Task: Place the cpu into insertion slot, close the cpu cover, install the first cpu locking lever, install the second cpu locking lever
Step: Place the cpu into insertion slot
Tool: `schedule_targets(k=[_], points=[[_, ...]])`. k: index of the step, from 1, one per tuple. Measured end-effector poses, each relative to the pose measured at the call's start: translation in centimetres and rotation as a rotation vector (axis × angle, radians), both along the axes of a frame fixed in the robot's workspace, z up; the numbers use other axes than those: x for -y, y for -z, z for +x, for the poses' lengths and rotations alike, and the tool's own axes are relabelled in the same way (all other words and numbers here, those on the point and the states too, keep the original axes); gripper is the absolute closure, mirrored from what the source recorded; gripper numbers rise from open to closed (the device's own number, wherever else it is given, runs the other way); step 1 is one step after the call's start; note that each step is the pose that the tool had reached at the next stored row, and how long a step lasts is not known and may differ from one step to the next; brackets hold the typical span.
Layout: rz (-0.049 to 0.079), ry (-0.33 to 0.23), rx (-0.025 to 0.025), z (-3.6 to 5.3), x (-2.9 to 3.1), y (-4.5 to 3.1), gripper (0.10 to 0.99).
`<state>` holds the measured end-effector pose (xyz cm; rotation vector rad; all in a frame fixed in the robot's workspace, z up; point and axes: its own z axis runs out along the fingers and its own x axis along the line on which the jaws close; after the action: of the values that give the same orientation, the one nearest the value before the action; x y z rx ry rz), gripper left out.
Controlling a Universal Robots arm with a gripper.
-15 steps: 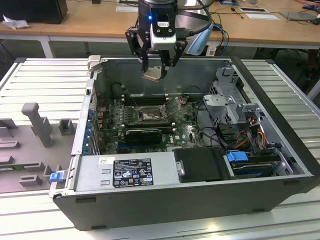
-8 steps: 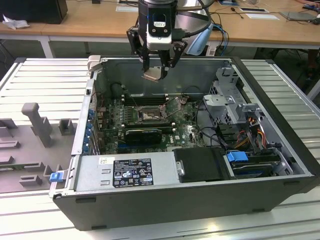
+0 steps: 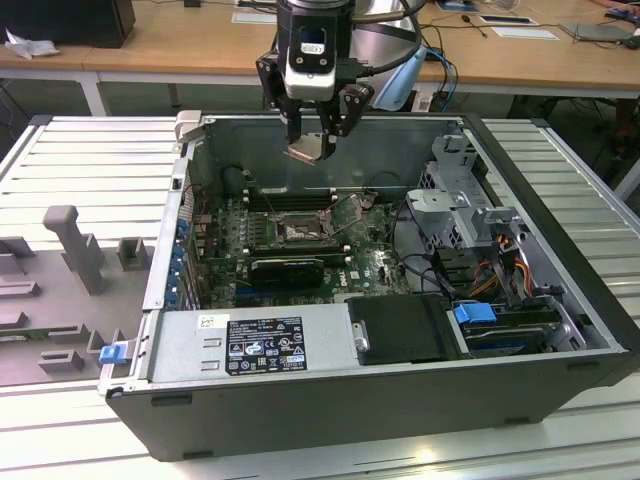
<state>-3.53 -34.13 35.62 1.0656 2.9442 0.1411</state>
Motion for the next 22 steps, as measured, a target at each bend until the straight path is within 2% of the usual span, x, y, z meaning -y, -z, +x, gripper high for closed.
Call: schedule_targets(k=[6, 22], points=[[-0.001, 0.089, 0.0000, 0.00, 0.00, 0.04, 0.557], [-0.001, 0.248, -0.0001, 0.00, 0.00, 0.11, 0.557]])
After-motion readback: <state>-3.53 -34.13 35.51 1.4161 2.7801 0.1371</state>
